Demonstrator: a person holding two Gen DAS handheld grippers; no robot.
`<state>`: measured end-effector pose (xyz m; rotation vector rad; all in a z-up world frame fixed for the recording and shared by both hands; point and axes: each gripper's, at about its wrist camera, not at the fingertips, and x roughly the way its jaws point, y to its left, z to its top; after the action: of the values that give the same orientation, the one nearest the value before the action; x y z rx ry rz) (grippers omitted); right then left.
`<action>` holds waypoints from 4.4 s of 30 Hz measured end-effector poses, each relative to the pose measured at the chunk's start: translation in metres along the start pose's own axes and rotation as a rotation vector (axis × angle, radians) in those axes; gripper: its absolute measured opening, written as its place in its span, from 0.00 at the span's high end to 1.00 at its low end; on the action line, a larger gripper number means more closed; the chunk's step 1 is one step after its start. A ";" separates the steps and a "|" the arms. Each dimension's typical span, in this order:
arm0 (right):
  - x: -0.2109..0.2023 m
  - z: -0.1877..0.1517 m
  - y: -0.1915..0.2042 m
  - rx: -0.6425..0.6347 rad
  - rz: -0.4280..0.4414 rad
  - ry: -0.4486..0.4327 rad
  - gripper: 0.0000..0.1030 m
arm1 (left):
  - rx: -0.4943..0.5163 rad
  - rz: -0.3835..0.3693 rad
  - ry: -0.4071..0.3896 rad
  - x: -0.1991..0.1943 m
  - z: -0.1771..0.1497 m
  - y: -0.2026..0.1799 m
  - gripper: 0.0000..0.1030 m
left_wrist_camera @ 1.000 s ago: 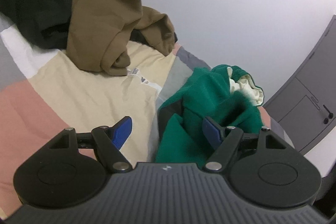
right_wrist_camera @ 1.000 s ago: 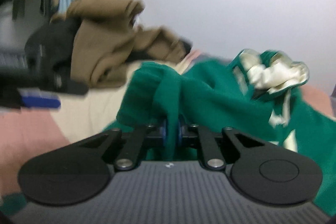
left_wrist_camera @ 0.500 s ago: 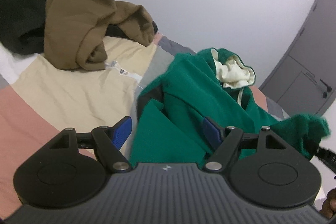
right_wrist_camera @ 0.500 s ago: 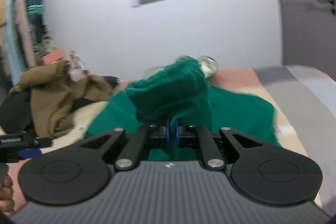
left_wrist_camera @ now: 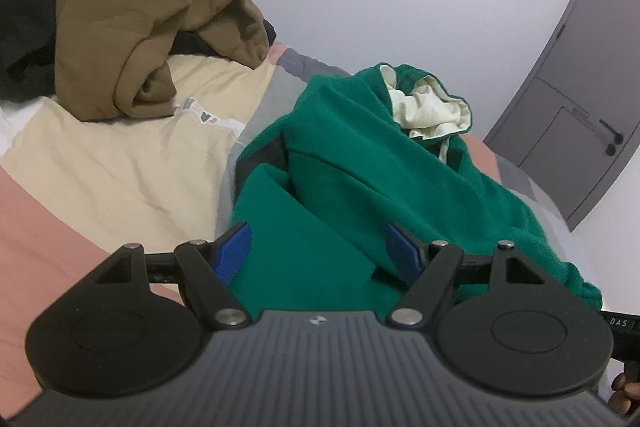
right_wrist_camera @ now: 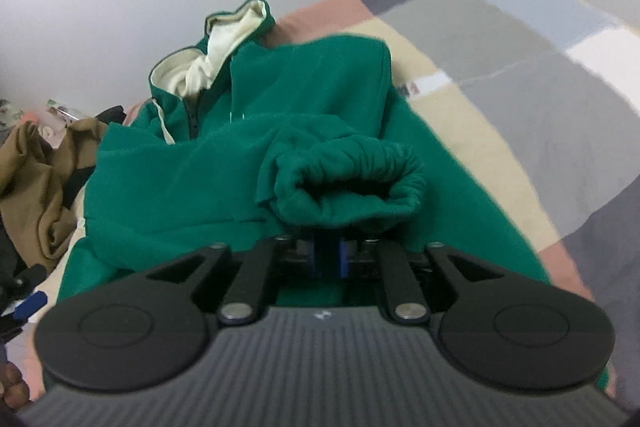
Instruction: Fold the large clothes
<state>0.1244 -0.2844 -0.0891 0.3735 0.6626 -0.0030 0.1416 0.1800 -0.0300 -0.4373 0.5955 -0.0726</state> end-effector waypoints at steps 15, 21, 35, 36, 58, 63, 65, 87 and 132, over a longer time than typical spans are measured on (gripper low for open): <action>-0.007 0.032 0.015 -0.204 0.114 -0.152 0.44 | -0.082 -0.152 0.035 0.019 -0.004 -0.007 0.24; 0.007 0.035 0.014 -0.237 0.031 -0.151 0.45 | -0.152 -0.213 0.076 0.045 -0.002 -0.013 0.24; 0.041 0.036 -0.031 -0.128 0.084 0.000 0.25 | -0.319 -0.150 0.160 0.132 0.011 -0.012 0.30; 0.043 0.034 -0.029 -0.156 0.070 0.008 0.26 | -0.324 -0.138 0.169 0.135 0.013 -0.012 0.43; 0.022 0.015 0.049 -0.426 0.253 -0.113 0.38 | -0.320 0.002 -0.067 0.076 0.059 0.037 0.92; 0.032 0.004 0.067 -0.479 0.321 -0.072 0.51 | -0.265 0.086 -0.023 0.088 0.056 0.046 0.92; 0.037 -0.003 0.074 -0.519 0.318 -0.050 0.59 | -0.226 0.101 -0.020 0.091 0.054 0.041 0.91; 0.072 -0.027 0.069 -0.501 0.282 0.066 0.65 | 0.135 -0.058 0.057 0.080 -0.010 -0.073 0.52; 0.448 0.299 0.086 0.032 0.426 0.112 0.36 | -0.290 -0.359 0.262 0.473 0.236 -0.043 0.28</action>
<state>0.6683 -0.2537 -0.1121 0.5433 0.6837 0.4160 0.6677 0.1403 -0.0869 -0.8221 0.7842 -0.3941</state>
